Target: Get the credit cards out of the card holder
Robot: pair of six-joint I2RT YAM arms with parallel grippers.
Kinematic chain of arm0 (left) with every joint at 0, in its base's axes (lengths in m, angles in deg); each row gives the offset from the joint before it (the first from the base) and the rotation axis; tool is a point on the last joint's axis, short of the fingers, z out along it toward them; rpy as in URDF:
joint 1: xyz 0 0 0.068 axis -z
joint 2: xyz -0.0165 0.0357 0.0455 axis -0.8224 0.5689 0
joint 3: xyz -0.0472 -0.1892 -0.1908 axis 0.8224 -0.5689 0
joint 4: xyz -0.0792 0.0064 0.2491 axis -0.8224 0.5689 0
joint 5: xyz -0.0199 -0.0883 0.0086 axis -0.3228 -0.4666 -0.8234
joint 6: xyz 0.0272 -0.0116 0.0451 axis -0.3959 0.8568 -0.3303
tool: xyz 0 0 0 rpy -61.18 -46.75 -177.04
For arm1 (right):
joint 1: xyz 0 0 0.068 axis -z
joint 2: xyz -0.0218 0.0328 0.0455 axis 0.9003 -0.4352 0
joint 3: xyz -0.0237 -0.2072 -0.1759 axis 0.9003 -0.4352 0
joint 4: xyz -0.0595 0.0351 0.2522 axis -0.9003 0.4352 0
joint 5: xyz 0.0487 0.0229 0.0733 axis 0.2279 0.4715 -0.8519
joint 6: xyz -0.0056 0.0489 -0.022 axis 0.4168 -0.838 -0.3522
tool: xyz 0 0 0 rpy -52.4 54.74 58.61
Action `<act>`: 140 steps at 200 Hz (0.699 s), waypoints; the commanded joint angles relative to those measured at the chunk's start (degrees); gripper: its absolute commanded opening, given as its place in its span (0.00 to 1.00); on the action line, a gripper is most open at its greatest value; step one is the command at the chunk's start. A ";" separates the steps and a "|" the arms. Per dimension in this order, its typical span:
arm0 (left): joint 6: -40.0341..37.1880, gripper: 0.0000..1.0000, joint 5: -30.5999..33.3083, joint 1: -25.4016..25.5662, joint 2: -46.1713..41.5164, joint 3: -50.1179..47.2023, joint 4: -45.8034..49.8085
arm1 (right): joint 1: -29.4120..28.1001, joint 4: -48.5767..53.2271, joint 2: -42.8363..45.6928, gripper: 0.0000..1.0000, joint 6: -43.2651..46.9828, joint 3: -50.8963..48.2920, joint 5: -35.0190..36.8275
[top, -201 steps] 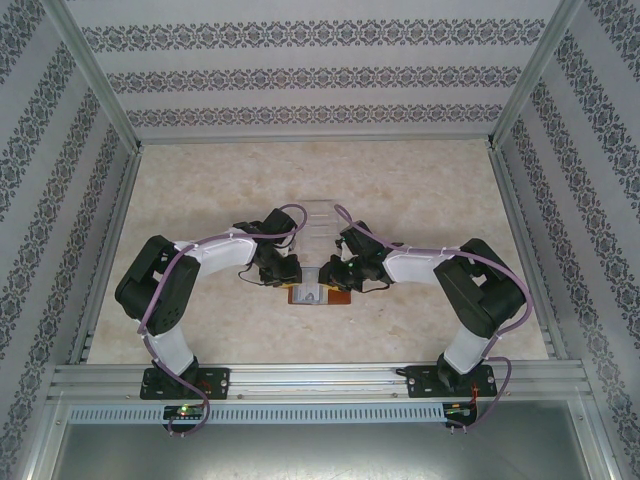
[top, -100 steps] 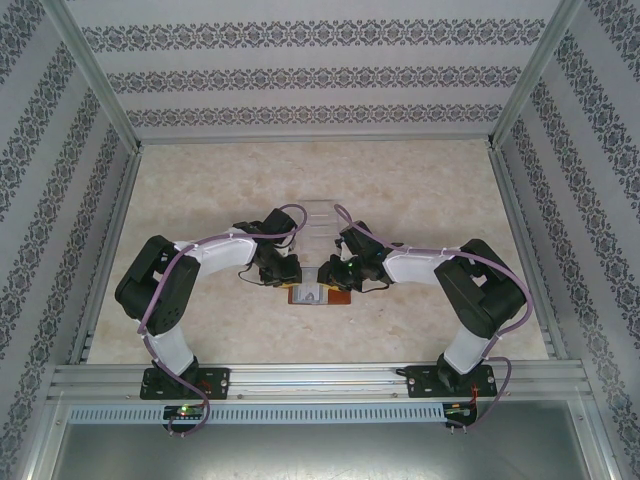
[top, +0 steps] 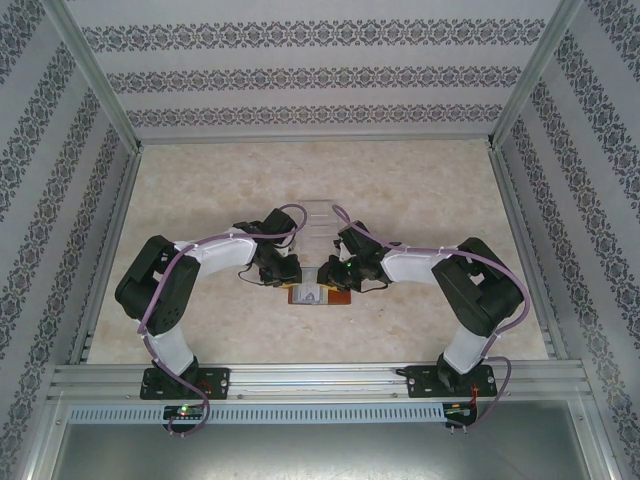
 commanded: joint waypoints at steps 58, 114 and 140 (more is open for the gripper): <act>0.44 0.20 1.03 0.51 0.49 -2.39 0.49 | -0.12 6.23 1.99 0.20 2.69 1.00 5.42; 0.39 0.19 0.89 0.50 0.72 -2.15 0.56 | 0.46 6.90 4.26 0.20 3.10 0.84 5.66; 0.46 0.19 0.90 0.58 0.45 -1.86 0.87 | 0.55 5.33 5.34 0.23 2.39 0.57 4.25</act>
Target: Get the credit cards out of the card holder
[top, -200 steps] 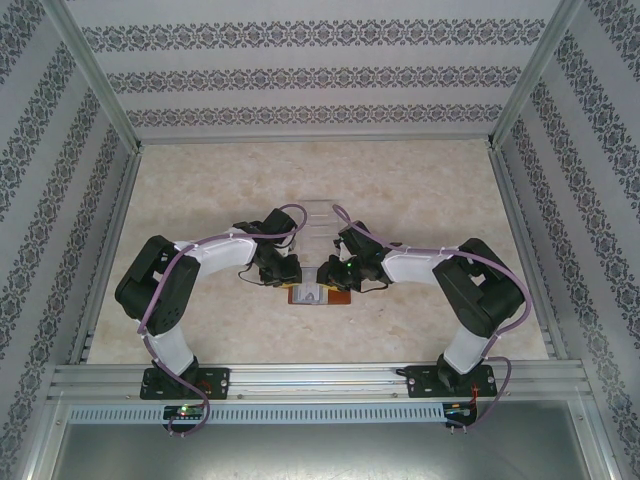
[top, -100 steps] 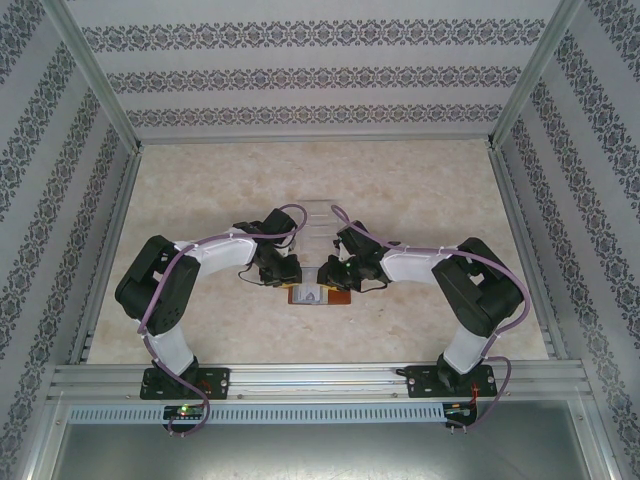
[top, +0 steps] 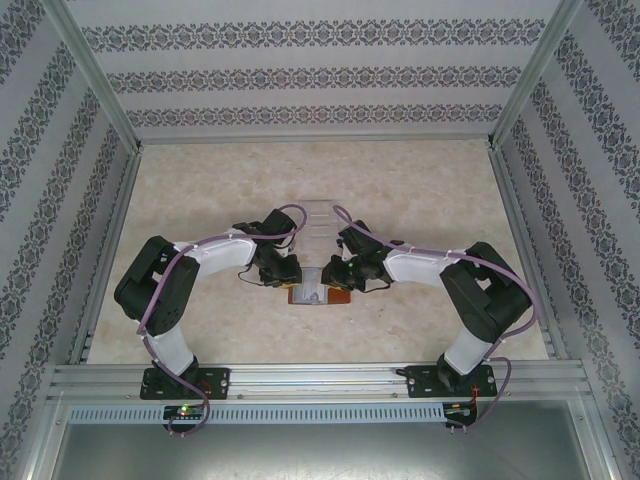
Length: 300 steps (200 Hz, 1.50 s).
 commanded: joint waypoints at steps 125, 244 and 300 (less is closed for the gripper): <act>2.29 0.24 -0.04 2.40 -0.90 0.43 0.88 | 1.26 -3.89 1.49 0.24 -0.83 -2.13 -2.55; 2.74 0.29 -0.20 2.91 -2.41 2.46 1.95 | 2.72 -3.07 5.51 0.24 -0.25 -3.98 -2.82; 2.00 0.30 -0.19 3.28 0.62 2.06 1.60 | 2.85 -4.17 2.53 0.25 0.07 -4.50 -3.90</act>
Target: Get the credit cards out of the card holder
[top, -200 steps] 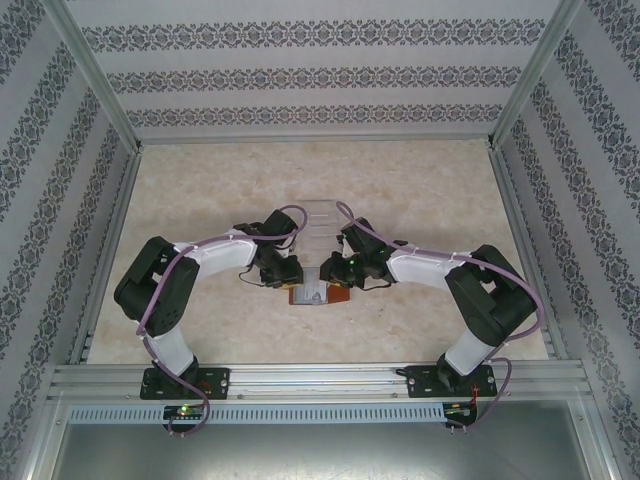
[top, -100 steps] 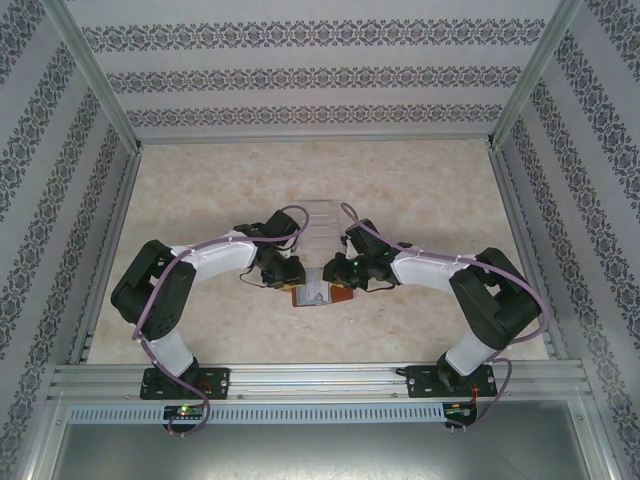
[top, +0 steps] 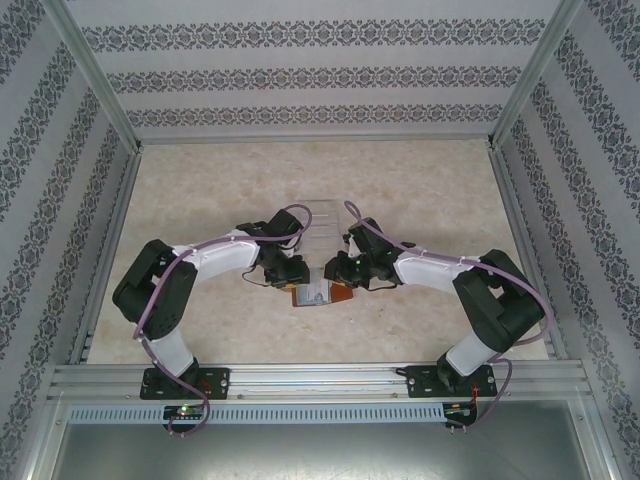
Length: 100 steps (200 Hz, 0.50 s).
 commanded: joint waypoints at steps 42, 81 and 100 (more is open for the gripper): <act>-1.97 0.29 2.92 0.61 3.55 1.57 4.55 | 1.01 -3.01 -3.39 0.26 0.80 -1.90 -2.46; -2.55 0.30 3.06 0.69 4.66 1.80 5.67 | 1.39 -7.08 -4.58 0.26 0.24 -2.80 -4.92; -2.57 0.29 3.13 0.61 4.86 1.88 5.97 | 1.56 -10.36 -4.94 0.25 -0.81 -3.64 -6.48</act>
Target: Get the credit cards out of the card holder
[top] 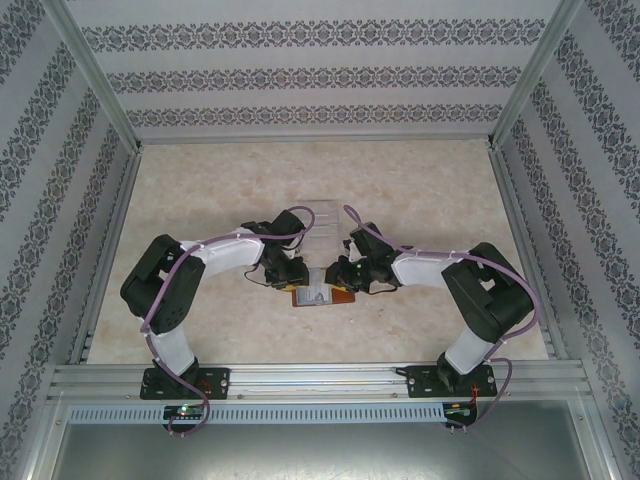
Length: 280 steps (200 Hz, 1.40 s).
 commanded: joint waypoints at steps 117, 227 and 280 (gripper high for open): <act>-1.74 0.29 3.65 0.61 1.21 0.85 4.99 | 1.37 -9.49 -1.36 0.18 -1.84 -3.39 -4.86; -2.44 0.28 3.99 0.45 1.06 0.84 5.01 | 3.15 -4.69 3.72 0.07 1.63 -4.65 -3.47; -2.60 0.28 3.80 0.09 -0.16 1.00 4.80 | 4.31 0.67 8.23 0.02 4.44 -4.48 -2.30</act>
